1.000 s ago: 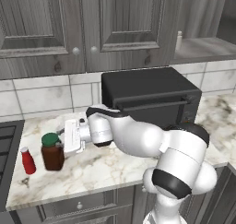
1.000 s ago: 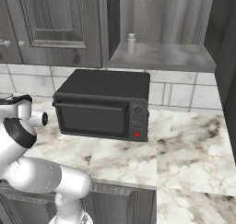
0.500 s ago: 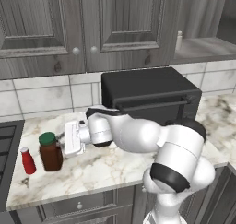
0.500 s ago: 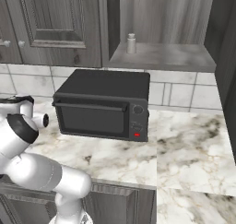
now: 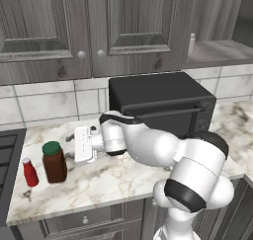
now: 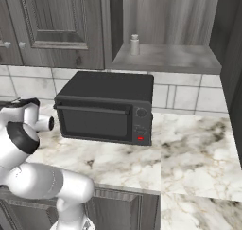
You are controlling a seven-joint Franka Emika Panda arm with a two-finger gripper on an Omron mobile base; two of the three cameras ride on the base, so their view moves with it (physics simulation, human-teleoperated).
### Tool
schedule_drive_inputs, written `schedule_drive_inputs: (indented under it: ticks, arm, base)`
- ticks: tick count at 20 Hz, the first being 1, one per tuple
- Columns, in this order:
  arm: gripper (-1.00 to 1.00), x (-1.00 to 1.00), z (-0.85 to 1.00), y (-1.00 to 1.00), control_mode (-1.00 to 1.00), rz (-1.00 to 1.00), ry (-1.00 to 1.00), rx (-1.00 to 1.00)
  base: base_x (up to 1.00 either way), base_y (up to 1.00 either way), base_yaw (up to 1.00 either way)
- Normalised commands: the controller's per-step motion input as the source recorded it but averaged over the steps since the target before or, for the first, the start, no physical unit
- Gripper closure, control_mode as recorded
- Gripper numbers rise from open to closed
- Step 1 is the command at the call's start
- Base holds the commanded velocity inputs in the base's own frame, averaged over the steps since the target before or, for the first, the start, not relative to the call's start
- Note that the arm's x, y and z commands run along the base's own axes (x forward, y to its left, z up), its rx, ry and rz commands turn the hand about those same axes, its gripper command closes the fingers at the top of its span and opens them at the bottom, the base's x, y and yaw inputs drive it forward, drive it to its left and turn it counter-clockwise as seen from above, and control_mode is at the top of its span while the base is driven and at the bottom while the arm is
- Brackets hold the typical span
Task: Collect the paprika, ketchup, and shaker from the cabinet and place them next to the stove.
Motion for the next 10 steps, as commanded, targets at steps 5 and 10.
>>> schedule_drive_inputs:
  ticks: [5, 10]
  arm:
    - [-1.00, -0.09, 0.63, -0.43, -1.00, -0.10, -0.01, 0.00]
    - [-1.00, -0.18, 0.75, -0.70, -1.00, -0.16, 0.00, 0.00]
  base:
    - [0.00, 0.00, 0.00]
    - [0.00, 0.00, 0.00]
